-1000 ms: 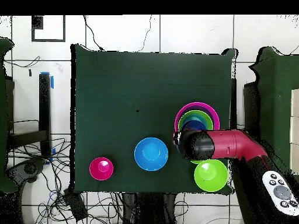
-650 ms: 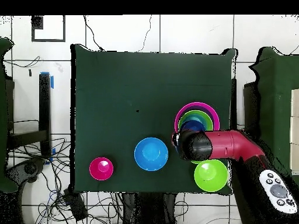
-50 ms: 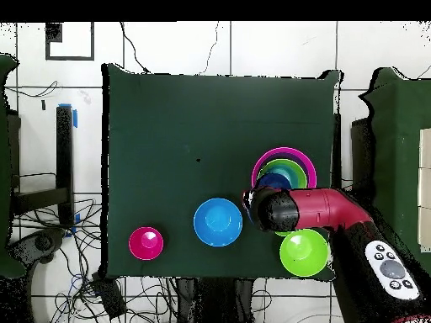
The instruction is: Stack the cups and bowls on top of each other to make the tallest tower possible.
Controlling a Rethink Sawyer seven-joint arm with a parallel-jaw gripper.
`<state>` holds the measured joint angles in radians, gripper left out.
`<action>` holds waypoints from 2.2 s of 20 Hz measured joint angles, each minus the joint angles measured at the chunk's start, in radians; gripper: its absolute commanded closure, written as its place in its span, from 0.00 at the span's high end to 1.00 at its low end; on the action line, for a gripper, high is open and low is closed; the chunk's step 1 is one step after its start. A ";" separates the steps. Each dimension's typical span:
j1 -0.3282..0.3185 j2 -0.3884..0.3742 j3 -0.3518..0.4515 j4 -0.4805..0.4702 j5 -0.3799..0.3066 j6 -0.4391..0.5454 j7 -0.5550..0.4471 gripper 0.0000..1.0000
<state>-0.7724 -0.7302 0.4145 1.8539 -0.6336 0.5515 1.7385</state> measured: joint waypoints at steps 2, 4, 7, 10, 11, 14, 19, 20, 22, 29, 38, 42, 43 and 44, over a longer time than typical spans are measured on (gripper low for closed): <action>0.003 0.003 -0.003 0.000 0.000 -0.001 0.000 0.00; 0.007 0.005 -0.007 0.000 0.000 -0.003 0.000 0.00; 0.015 0.000 -0.017 0.000 0.002 -0.002 0.000 0.00; 0.017 -0.045 -0.021 0.002 0.021 0.021 0.000 0.00; 0.017 -0.058 -0.022 0.002 0.027 0.031 0.000 0.00; 0.017 -0.133 -0.024 0.002 0.059 0.099 0.000 0.00; 0.014 -0.252 -0.024 0.001 0.099 0.254 0.000 0.00; 0.012 -0.269 -0.024 -0.001 0.101 0.281 0.000 0.00; 0.008 -0.304 -0.024 -0.005 0.106 0.335 0.000 0.00; -0.007 -0.338 -0.024 -0.021 0.105 0.380 0.000 0.00; -0.009 -0.297 -0.020 -0.028 0.105 0.361 0.000 0.00; -0.006 -0.268 -0.020 -0.023 0.106 0.321 0.000 0.00; -0.005 -0.262 -0.020 -0.020 0.107 0.311 0.000 0.00; -0.003 -0.255 -0.020 -0.015 0.109 0.295 0.000 0.00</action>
<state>-0.7753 -0.9852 0.3942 1.8386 -0.5250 0.8469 1.7385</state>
